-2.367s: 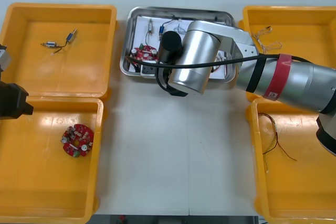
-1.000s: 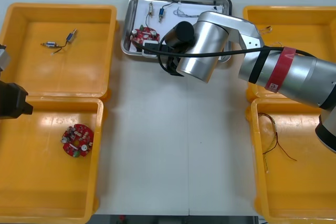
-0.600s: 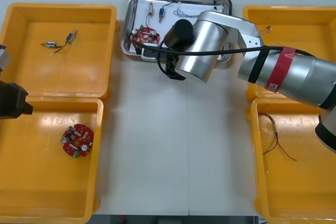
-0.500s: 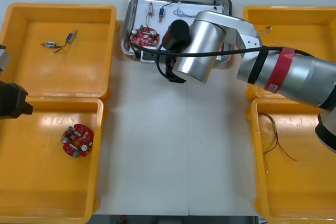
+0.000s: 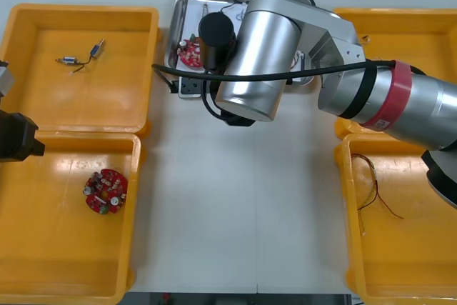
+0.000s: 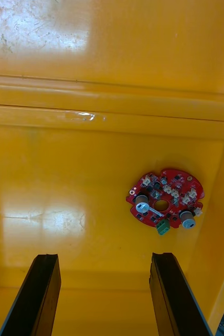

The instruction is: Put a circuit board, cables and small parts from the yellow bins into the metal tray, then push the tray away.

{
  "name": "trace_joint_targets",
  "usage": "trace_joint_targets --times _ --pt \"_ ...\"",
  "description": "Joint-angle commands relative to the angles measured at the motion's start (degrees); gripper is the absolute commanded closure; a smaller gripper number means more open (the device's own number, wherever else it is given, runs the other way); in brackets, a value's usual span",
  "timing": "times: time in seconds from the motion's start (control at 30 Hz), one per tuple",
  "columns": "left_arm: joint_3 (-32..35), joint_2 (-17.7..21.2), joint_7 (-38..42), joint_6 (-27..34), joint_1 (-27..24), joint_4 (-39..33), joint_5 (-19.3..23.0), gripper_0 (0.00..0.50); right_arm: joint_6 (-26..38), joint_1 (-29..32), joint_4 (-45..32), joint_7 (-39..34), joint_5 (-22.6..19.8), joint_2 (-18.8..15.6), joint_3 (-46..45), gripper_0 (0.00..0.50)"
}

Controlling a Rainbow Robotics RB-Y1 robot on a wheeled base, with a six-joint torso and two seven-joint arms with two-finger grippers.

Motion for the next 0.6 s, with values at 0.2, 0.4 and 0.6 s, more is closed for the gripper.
trace_joint_targets --times 0.2,0.4,0.6 --pt "1.78 2.63 -4.09 0.23 1.03 -1.56 -0.52 0.0 20.77 7.08 -19.98 -12.16 3.23 -0.11 -9.47 0.0" --pt "1.78 2.63 -4.09 0.23 1.03 -1.56 -0.52 0.0 23.54 15.25 -32.46 -18.57 3.5 -1.52 -16.41 0.0" --pt "1.78 2.63 -4.09 0.23 1.03 -1.56 -0.52 0.0 23.54 24.83 -42.92 -25.52 0.77 -4.33 -25.55 0.0"
